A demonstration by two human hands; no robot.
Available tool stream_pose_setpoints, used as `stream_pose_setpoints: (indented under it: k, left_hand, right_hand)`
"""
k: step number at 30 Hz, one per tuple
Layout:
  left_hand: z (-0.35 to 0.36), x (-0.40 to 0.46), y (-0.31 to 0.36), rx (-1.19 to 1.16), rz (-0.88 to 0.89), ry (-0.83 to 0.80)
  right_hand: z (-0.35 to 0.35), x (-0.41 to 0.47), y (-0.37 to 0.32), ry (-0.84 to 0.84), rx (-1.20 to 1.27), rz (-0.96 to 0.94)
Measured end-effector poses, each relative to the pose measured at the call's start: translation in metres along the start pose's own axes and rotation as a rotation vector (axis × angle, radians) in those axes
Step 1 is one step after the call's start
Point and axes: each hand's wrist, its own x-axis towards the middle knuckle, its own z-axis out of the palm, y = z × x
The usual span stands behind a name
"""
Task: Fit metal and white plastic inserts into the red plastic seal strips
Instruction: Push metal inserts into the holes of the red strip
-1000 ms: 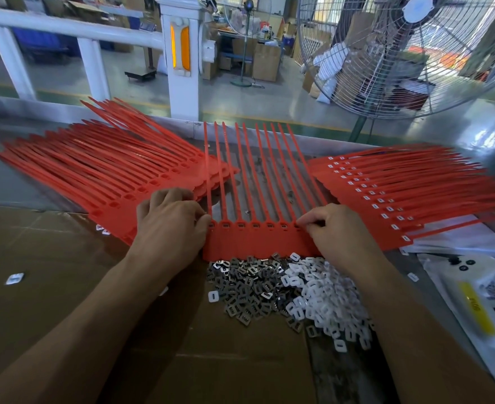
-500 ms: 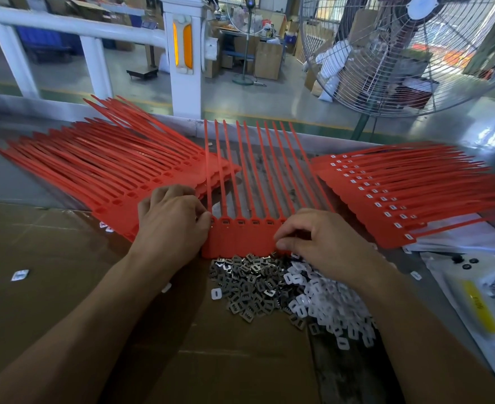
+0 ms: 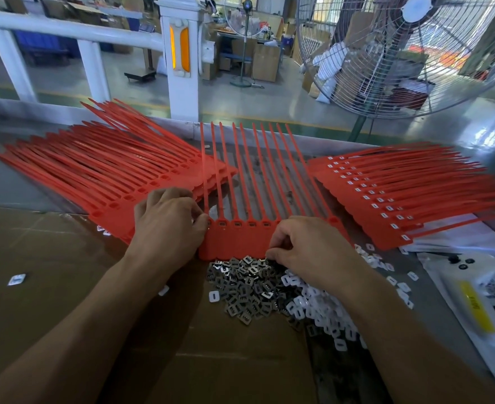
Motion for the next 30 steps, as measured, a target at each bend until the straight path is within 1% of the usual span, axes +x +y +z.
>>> stream_pose_setpoints:
  k: [2, 6, 8, 12, 14, 16, 23, 30]
  left_hand:
    - [-0.001, -0.001, 0.000, 0.001, -0.001, -0.002]
    - [-0.001, 0.000, 0.002, -0.001, -0.004, -0.007]
    - [-0.001, 0.000, 0.001, -0.002, -0.007, -0.014]
    - [-0.001, -0.001, 0.000, 0.004, -0.004, -0.020]
    - [-0.001, 0.000, 0.000, 0.006, -0.005, -0.027]
    - [-0.001, 0.000, 0.000, 0.005, -0.005, -0.031]
    - [-0.001, 0.001, -0.001, 0.012, -0.017, -0.040]
    - [-0.003, 0.000, 0.001, 0.009, -0.016, -0.047]
  right_hand:
    - [0.000, 0.001, 0.002, -0.022, 0.062, 0.028]
    - [-0.001, -0.001, 0.012, -0.065, 0.341, 0.078]
    - [-0.004, 0.000, 0.021, -0.015, 0.446, 0.126]
    - [-0.009, 0.008, 0.044, 0.152, 0.542, 0.319]
    - [-0.009, 0.012, 0.050, 0.186, 0.553, 0.387]
    - [-0.009, 0.017, 0.052, 0.181, 0.535, 0.424]
    - [-0.007, 0.029, 0.046, 0.081, 0.460, 0.423]
    - [-0.010, 0.031, 0.051, 0.089, 0.332, 0.456]
